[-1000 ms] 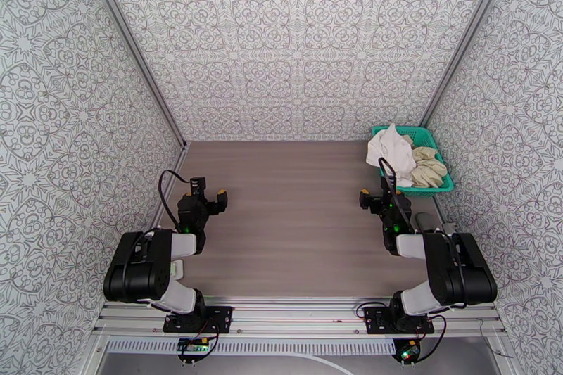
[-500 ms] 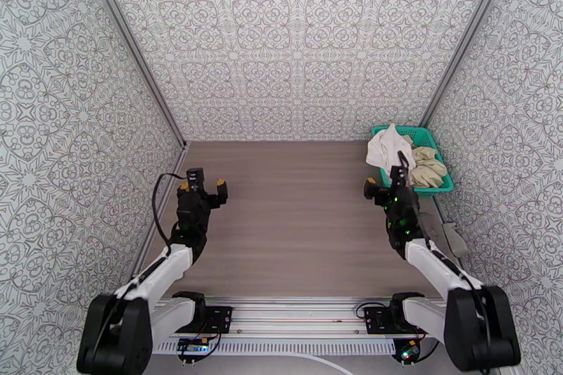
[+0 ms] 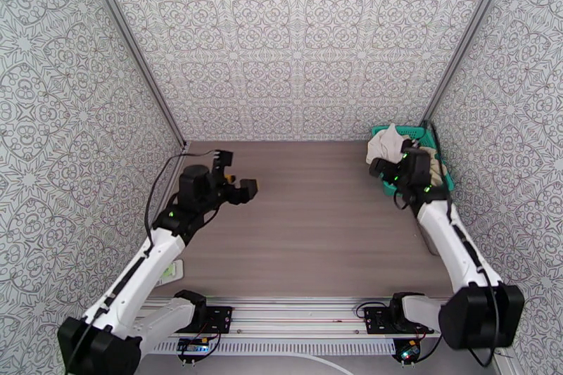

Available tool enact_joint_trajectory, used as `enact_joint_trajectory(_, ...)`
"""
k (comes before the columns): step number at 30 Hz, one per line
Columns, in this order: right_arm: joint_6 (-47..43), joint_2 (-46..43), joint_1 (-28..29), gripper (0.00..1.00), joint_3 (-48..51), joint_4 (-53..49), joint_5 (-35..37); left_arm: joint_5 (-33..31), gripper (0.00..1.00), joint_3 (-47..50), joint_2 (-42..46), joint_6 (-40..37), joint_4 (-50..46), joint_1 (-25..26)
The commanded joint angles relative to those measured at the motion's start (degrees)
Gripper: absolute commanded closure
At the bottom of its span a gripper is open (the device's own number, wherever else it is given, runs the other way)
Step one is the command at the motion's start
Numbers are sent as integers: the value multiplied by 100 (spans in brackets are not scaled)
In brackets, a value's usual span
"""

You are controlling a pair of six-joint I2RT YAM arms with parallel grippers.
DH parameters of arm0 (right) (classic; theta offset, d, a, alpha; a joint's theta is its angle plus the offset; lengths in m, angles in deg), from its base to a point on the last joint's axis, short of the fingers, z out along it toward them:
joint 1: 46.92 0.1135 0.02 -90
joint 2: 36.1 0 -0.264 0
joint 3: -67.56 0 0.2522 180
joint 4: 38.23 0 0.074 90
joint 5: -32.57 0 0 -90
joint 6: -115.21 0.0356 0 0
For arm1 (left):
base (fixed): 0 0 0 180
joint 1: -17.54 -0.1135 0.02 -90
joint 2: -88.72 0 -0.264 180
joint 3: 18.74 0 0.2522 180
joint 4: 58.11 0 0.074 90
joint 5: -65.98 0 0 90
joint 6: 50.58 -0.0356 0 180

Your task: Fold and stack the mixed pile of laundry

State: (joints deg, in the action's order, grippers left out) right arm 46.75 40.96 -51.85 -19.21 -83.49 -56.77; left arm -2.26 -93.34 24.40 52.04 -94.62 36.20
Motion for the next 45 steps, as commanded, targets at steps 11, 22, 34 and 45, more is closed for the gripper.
enact_joint_trajectory(11,-491,2919,-940,23,-3368,-2443,-555,2345,13,-446,-1013,-516,-551,429)
enact_joint_trajectory(22,-495,4415,-905,35,-4770,-2374,-68,2775,15,-380,-1029,-410,-490,344)
enact_joint_trajectory(34,-471,5784,-787,81,-5957,-2496,-440,2834,18,-363,-1145,-371,-486,297)
enact_joint_trajectory(45,-522,3897,-448,100,-5058,-1736,-314,2817,21,-376,-1154,-403,-564,283)
